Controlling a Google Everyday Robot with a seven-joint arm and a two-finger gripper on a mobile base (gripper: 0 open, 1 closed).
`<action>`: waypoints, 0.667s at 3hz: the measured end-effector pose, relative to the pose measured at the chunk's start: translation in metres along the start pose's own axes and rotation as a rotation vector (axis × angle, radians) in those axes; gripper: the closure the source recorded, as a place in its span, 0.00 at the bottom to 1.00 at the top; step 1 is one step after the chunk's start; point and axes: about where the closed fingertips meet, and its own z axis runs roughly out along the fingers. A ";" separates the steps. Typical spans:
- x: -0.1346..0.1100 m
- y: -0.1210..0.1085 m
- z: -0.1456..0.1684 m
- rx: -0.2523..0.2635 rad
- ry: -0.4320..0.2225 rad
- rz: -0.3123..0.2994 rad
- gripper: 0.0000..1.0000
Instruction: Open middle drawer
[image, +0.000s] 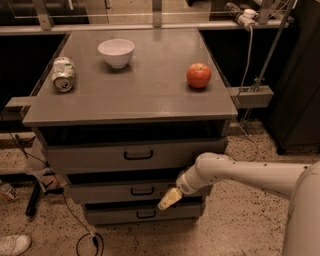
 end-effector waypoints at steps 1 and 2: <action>0.006 0.006 0.008 -0.021 0.018 0.008 0.00; 0.010 0.011 0.006 -0.031 0.033 0.012 0.00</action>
Offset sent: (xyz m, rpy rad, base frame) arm -0.0588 -0.0031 -0.0505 -0.0522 0.1638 0.0343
